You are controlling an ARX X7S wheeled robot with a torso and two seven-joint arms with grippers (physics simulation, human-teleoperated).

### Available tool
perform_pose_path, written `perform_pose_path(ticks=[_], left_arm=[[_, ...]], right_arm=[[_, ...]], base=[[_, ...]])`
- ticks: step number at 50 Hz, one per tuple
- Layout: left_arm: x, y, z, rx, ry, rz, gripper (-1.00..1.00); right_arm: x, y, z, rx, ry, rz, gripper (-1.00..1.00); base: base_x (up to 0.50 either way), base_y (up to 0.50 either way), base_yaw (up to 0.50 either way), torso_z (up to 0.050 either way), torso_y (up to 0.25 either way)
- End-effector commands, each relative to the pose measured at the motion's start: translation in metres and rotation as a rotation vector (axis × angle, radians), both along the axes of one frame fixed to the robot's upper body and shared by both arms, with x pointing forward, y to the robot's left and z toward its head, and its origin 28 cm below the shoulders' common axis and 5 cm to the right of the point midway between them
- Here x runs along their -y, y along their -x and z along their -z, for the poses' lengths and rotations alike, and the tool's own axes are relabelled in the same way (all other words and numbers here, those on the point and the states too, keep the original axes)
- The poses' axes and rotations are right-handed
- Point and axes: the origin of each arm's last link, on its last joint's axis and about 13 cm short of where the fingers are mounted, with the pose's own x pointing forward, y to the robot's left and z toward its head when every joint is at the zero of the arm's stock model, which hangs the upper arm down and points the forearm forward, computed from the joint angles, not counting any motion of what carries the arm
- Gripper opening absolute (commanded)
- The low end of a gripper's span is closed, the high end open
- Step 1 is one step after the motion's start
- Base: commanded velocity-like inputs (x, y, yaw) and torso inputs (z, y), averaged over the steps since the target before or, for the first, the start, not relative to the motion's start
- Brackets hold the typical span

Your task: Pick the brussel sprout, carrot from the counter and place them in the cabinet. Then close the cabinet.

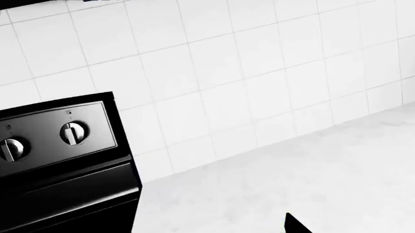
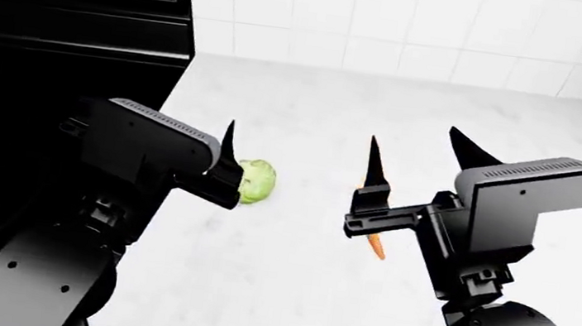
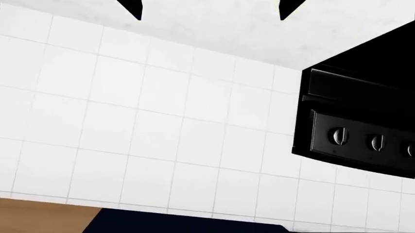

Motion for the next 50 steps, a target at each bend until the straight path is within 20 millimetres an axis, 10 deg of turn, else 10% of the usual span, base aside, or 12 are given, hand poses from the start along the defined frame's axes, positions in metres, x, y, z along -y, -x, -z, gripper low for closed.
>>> perform_pose_path(ticks=[1, 50], left_arm=[[0.001, -0.004, -0.006, -0.006, -0.038, 0.015, 1.0], [-0.008, 0.004, -0.022, -0.029, -0.15, 0.103, 1.0]], right_arm=[[0.005, 0.0, -0.006, -0.056, 0.023, -0.03, 1.0], [0.019, 0.007, -0.035, -0.097, 0.009, -0.085, 1.0]], base=[[0.16, 0.0, 0.0, 0.0, 0.0], [0.1, 0.0, 0.0, 0.034, 0.0]])
